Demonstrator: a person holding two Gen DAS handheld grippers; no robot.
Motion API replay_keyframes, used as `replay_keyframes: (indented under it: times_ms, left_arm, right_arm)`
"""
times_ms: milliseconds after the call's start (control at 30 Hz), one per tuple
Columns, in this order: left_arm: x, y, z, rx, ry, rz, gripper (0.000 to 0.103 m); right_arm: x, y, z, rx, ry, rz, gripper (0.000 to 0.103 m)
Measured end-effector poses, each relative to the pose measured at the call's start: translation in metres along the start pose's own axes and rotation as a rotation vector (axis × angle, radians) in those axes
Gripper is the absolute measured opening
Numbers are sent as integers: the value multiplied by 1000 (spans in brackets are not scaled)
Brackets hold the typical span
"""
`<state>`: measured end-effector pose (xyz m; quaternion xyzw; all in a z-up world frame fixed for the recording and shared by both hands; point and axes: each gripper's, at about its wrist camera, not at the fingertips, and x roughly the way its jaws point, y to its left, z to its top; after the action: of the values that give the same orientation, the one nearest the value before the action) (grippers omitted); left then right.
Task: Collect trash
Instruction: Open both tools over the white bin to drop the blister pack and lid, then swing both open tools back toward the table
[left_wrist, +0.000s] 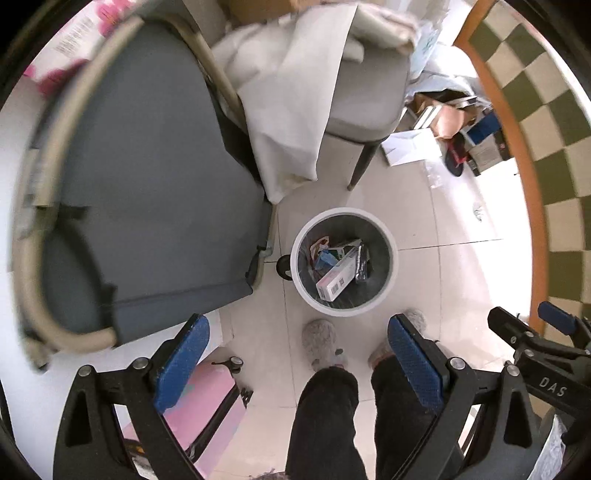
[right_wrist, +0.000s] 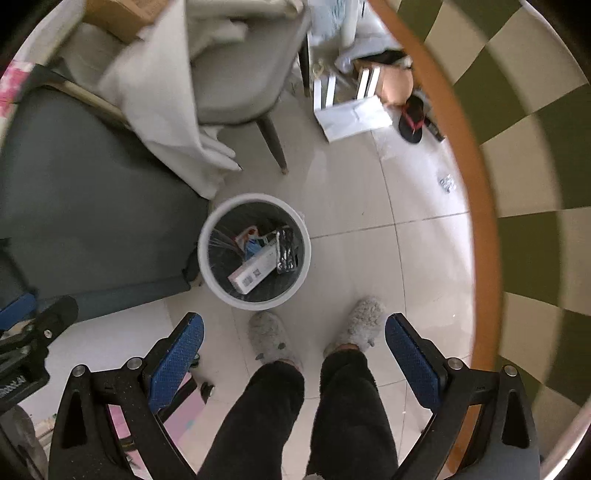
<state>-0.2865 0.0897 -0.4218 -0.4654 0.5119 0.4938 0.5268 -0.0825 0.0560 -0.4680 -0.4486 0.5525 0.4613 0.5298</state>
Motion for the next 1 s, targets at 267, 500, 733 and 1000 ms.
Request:
replay_keyframes:
  times_ms: [267,500,733,1000]
  left_arm:
    - [-92,-3,-23,26,-49,1,99]
    - [-178,-46,-13,102,-204,31,99]
    - [-232,-176,29,274,-345,65,99]
    - [-216,-373,51,490,-337,55,99]
  right_arm:
    - [-114,4,-26,33,-49,77,100]
    - [-204,-32,-32,172,-154,212,100]
    - [-264,-165,-20,366,-249,167,100]
    - [-252,-402,-41,578,-135,-49,100]
